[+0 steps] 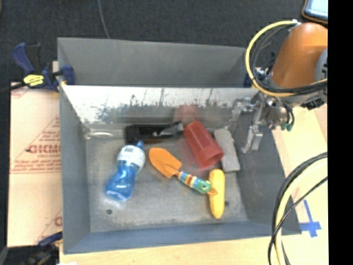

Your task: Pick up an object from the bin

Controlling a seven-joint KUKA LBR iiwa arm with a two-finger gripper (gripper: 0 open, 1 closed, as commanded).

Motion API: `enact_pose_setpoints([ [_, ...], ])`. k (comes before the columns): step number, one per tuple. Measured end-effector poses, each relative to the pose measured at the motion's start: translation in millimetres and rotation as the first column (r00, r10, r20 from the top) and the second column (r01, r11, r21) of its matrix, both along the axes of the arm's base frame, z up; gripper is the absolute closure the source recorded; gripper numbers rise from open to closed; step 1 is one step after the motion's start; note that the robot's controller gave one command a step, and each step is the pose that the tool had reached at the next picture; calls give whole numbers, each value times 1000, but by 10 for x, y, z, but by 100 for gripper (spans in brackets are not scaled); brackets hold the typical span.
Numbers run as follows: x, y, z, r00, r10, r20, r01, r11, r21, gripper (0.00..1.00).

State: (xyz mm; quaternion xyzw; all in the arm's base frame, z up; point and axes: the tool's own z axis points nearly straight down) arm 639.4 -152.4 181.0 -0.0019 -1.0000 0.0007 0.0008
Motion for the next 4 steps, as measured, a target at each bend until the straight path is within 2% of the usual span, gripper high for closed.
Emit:
enact_pose_setpoints([
  [1,10,9,53,1000,4,7,-4,1000,-1,0],
  [2,-169,20,-878,802,-597,8,597,802,3,0],
  [3,-189,96,-329,651,-759,11,759,651,7,0],
  [4,-187,332,-546,953,-303,11,303,953,4,0],
])
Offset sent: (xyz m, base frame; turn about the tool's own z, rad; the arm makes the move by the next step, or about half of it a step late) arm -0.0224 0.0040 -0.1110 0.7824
